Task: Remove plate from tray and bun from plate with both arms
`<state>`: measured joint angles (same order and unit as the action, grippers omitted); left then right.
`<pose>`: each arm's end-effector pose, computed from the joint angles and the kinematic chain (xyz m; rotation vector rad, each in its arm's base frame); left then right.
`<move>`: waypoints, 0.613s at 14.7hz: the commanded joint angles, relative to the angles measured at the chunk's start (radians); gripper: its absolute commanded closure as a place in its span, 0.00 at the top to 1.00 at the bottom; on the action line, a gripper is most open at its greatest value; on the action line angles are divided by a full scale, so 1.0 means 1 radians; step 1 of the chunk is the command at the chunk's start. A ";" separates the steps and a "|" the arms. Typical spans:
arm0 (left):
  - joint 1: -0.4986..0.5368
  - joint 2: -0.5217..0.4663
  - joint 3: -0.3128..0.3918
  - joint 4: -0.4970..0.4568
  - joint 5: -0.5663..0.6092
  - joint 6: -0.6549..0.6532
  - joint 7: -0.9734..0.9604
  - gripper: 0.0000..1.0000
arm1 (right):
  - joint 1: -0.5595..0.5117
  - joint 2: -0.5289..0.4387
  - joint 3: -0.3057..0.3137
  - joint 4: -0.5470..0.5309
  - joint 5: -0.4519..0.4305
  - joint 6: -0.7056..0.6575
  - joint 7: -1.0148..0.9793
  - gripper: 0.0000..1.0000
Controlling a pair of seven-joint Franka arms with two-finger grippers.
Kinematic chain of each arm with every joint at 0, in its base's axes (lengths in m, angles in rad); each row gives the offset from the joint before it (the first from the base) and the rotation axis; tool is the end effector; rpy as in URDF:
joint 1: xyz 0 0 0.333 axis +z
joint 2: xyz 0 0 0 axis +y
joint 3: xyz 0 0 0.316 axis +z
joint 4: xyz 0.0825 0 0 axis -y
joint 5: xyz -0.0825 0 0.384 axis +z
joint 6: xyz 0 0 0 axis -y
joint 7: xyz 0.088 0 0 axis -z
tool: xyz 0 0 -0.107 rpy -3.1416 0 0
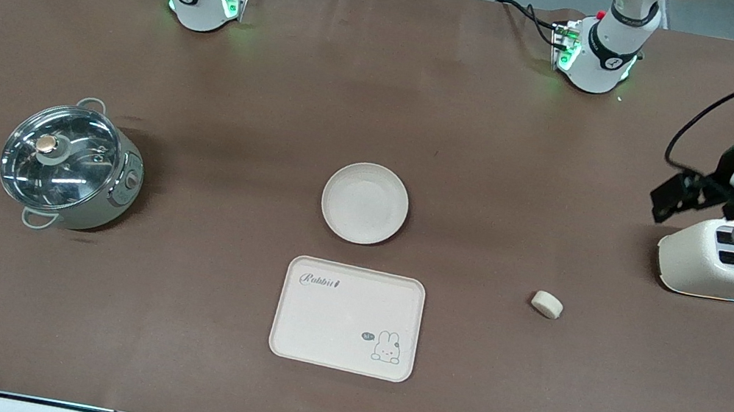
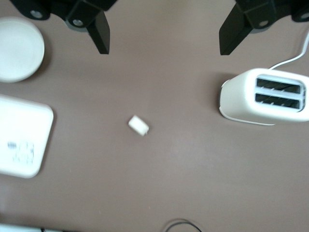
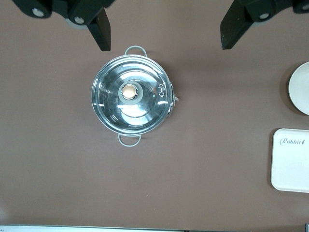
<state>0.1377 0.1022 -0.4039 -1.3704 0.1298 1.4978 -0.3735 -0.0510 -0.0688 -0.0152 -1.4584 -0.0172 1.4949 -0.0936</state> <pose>0.5635 -0.1238 0.6588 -3.0603 -0.1861 -0.0911 0.5209 -0.0369 0.7071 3.1128 0.0392 0.1615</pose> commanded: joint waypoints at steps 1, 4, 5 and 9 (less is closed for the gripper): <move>-0.077 -0.111 0.100 -0.035 -0.039 -0.094 0.096 1.00 | -0.013 0.037 0.009 0.053 -0.004 -0.016 -0.008 1.00; -0.153 -0.169 0.238 -0.070 -0.114 -0.137 0.213 1.00 | -0.009 0.037 0.011 0.053 -0.006 -0.016 -0.006 1.00; -0.151 -0.194 0.256 -0.094 -0.133 -0.137 0.255 1.00 | -0.009 0.035 0.012 0.053 -0.010 -0.018 -0.006 1.00; -0.150 -0.275 0.258 -0.191 -0.134 -0.131 0.251 1.00 | -0.007 0.035 0.012 0.053 -0.010 -0.028 -0.006 1.00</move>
<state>-0.0097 -0.1120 -0.1476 -1.4880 0.0099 1.3552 -0.1365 -0.0510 -0.0390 -0.0123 -1.4234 -0.0172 1.4825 -0.0936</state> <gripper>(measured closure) 0.000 0.000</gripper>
